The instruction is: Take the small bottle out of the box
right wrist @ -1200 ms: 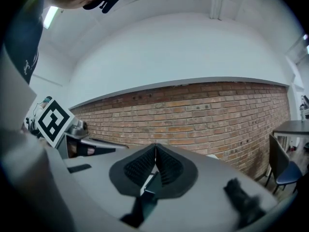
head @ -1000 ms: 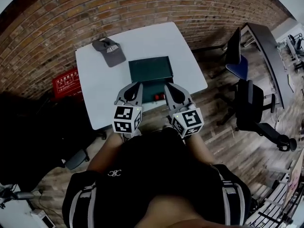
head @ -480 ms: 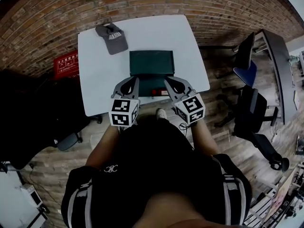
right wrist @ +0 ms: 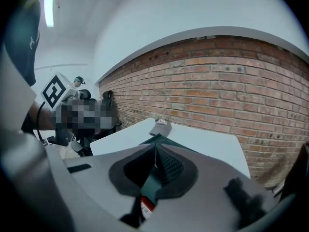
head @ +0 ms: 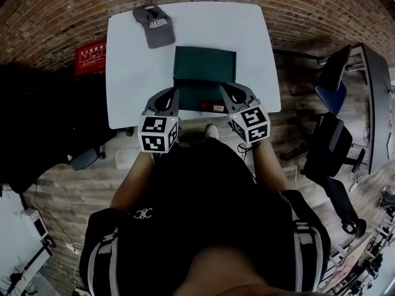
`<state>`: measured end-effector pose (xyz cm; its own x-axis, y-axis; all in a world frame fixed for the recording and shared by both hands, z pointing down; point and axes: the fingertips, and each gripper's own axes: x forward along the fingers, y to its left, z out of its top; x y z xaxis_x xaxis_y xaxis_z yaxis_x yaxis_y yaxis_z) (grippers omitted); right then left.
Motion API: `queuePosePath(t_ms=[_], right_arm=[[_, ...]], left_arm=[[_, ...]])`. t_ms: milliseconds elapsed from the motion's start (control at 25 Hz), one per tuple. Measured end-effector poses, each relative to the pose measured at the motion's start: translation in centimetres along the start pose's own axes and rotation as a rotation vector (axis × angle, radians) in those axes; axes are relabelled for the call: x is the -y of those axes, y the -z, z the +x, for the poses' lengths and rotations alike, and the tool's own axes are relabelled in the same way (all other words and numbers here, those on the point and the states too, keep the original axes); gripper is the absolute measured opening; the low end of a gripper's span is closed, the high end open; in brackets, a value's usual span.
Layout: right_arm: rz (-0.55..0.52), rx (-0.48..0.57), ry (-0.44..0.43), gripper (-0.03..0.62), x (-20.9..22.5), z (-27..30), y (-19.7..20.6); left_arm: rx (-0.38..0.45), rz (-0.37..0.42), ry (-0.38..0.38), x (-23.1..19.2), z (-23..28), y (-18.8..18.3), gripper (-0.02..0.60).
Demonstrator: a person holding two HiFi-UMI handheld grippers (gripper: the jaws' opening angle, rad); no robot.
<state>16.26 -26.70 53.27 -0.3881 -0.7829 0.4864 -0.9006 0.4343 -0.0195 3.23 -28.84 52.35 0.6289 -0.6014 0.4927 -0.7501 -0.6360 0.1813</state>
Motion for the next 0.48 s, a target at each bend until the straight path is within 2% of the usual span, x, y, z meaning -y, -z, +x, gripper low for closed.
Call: queuePosePath(t_ms=[480], right_arm=[[-0.25,-0.204,-0.165,0.031,-1.5,3.5,3.9]], left_arm=[[0.01,-0.06,-0.083,-0.9,0.3,0.2,0.012]])
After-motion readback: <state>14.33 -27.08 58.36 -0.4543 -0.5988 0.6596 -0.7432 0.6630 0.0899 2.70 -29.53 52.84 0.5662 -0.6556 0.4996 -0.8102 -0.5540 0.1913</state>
